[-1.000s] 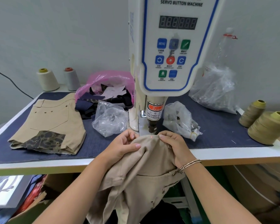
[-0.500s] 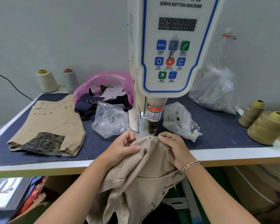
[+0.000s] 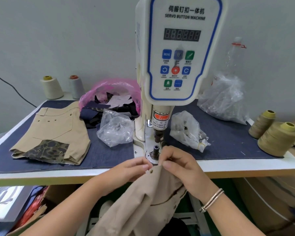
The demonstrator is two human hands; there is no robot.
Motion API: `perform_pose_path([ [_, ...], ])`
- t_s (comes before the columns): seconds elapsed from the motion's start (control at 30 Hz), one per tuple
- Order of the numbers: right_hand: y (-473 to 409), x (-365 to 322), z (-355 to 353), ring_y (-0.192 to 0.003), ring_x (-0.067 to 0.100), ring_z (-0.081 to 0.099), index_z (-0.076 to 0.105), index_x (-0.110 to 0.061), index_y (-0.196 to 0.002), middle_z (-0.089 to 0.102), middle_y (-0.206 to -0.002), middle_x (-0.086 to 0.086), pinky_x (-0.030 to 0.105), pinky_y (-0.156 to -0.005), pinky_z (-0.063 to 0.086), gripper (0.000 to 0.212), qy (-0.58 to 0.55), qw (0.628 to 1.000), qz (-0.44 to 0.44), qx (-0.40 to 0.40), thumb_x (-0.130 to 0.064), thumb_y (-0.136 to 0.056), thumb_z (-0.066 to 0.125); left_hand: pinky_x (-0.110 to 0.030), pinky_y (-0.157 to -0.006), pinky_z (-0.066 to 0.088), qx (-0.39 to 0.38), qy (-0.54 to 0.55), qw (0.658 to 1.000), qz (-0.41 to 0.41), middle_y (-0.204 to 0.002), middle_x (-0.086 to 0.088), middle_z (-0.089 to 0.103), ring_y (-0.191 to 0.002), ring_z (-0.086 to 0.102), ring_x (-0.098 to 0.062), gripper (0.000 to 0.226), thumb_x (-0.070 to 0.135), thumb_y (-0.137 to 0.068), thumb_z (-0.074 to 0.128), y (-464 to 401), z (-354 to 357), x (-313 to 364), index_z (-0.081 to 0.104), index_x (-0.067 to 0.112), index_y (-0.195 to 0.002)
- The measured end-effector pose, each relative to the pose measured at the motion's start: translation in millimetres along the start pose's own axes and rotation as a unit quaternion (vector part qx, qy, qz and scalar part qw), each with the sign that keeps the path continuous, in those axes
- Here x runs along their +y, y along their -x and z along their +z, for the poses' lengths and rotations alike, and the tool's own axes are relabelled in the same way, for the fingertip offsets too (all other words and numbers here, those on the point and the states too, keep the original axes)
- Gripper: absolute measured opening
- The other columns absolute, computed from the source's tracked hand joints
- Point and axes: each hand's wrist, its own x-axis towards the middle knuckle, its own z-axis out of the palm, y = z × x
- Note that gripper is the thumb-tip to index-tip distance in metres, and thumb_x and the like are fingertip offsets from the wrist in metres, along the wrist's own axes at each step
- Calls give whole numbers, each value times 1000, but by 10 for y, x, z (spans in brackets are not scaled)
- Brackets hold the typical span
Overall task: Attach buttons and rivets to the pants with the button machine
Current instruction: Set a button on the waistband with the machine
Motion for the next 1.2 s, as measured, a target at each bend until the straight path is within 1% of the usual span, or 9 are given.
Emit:
perform_pose_path([
  [0.13, -121, -194, 170, -72, 7, 45, 58, -19, -82, 49, -76, -11, 21, -71, 36, 11, 47, 996, -51, -53, -23, -87, 49, -24, -97, 44, -5, -112, 994, -4, -106, 4, 63, -106, 56, -6, 31, 38, -85, 51, 68, 37, 164, 61, 16, -104],
  [0.33, -172, -209, 213, -79, 14, 45, 57, -6, -81, 51, -79, 0, 29, -78, 35, 22, 202, 972, -110, -46, -23, -89, 46, -25, -74, 46, 3, 8, 999, 33, -73, 8, 69, -71, 61, -1, 21, 37, -70, 73, 210, 81, 303, 76, 17, -73],
  [0.47, -140, -148, -48, -92, 13, 51, 63, -15, -89, 56, -90, -7, 29, -87, 39, 13, 264, 958, -109, 26, -19, -89, 51, -30, -86, 47, 222, 223, 946, 73, -84, -16, 65, -91, 55, -30, 20, 28, -76, 65, 172, -408, 289, 66, 9, -81],
  [0.57, -201, -102, -462, -88, 4, 59, 64, -29, -87, 65, -90, -14, 14, -81, 42, 19, 251, 955, -29, 157, -14, -91, 55, -41, -71, 36, 413, -35, 902, 124, -72, -4, 45, -77, 38, -28, 13, 32, -73, 49, 58, -836, 149, 48, 27, -61],
  [0.7, -499, 112, -1110, -89, 15, 59, 68, -27, -91, 67, -97, -5, 25, -76, 46, 20, 412, 864, 213, 196, -19, -95, 50, -35, -60, 36, 513, -412, 751, -49, -74, -6, 50, -73, 54, -36, 12, 27, -84, 40, -136, -1254, -144, 45, 21, -75],
  [0.8, -705, 255, -1258, -100, 23, 58, 69, -26, -108, 64, -111, 3, 35, -85, 48, 28, 591, 754, 278, 77, -22, -97, 43, -30, -62, 30, 529, -222, 819, 5, -84, -2, 58, -82, 55, -25, 22, 25, -102, 43, -230, -1110, -238, 57, 11, -92],
  [0.9, -926, 307, -1159, -96, 25, 58, 65, -25, -112, 64, -113, 5, 30, -82, 42, 31, 672, 683, 288, -3, -24, -95, 40, -18, -66, 37, 521, -153, 835, 91, -79, 1, 58, -75, 51, -13, 30, 27, -104, 37, -170, -786, -198, 57, 8, -91],
  [1.0, -1062, 397, -1122, -109, 25, 56, 59, -23, -121, 60, -121, 4, 32, -91, 37, 33, 713, 615, 333, -55, -26, -95, 39, -33, -71, 38, 519, -124, 838, 115, -85, -5, 59, -79, 51, -18, 31, 26, -104, 37, -85, -779, -184, 57, 6, -92],
  [1.2, -1204, 522, -1066, -120, 25, 52, 56, -18, -123, 57, -126, 1, 34, -95, 39, 31, 702, 581, 410, -51, -26, -94, 47, -30, -69, 40, 514, -133, 837, 132, -78, -4, 58, -73, 52, -14, 33, 27, -104, 36, -65, -763, -192, 57, 6, -90],
])
